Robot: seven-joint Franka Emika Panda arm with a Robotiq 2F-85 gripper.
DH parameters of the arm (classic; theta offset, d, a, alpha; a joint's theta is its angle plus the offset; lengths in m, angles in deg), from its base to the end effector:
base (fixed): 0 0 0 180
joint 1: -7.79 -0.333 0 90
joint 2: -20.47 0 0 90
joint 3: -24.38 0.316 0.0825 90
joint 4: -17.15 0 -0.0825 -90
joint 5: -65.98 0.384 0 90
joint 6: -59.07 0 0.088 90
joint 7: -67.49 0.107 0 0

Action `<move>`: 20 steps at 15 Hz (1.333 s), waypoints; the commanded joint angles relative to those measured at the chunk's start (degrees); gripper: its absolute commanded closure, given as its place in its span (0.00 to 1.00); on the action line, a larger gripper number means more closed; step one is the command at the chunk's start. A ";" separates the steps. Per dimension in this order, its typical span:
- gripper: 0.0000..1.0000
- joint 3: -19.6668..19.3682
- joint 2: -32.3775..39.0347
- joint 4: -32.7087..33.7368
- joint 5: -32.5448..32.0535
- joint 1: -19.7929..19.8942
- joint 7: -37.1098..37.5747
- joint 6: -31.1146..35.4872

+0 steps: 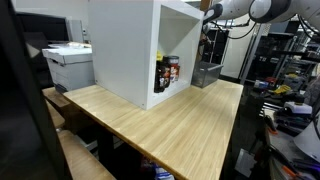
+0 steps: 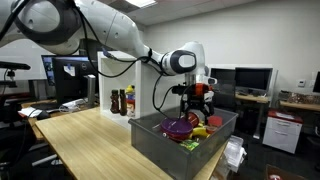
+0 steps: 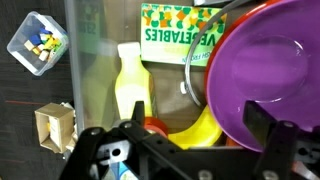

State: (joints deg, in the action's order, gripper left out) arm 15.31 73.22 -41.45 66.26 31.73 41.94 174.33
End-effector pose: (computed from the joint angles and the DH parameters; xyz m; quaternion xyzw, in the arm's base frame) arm 0.6811 -0.3892 0.2999 0.9969 -0.0326 0.0050 0.0709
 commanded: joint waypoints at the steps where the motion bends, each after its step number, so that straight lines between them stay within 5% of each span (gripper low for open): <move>1: 0.00 0.43 0.24 0.01 0.36 0.17 -0.55 0.84; 9: 0.00 4.68 1.77 -2.79 4.80 2.25 -2.31 6.90; 16: 0.00 11.23 0.92 -11.96 9.84 5.29 -5.74 14.87; 17: 0.00 9.19 -4.84 -18.87 8.57 4.29 -3.77 17.20; 18: 0.00 9.04 0.28 -11.72 7.75 4.32 -2.80 15.30; 20: 0.00 8.87 -1.59 -14.04 7.87 4.35 -2.88 15.28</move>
State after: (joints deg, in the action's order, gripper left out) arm 24.31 71.39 -55.92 74.01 36.13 39.13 189.83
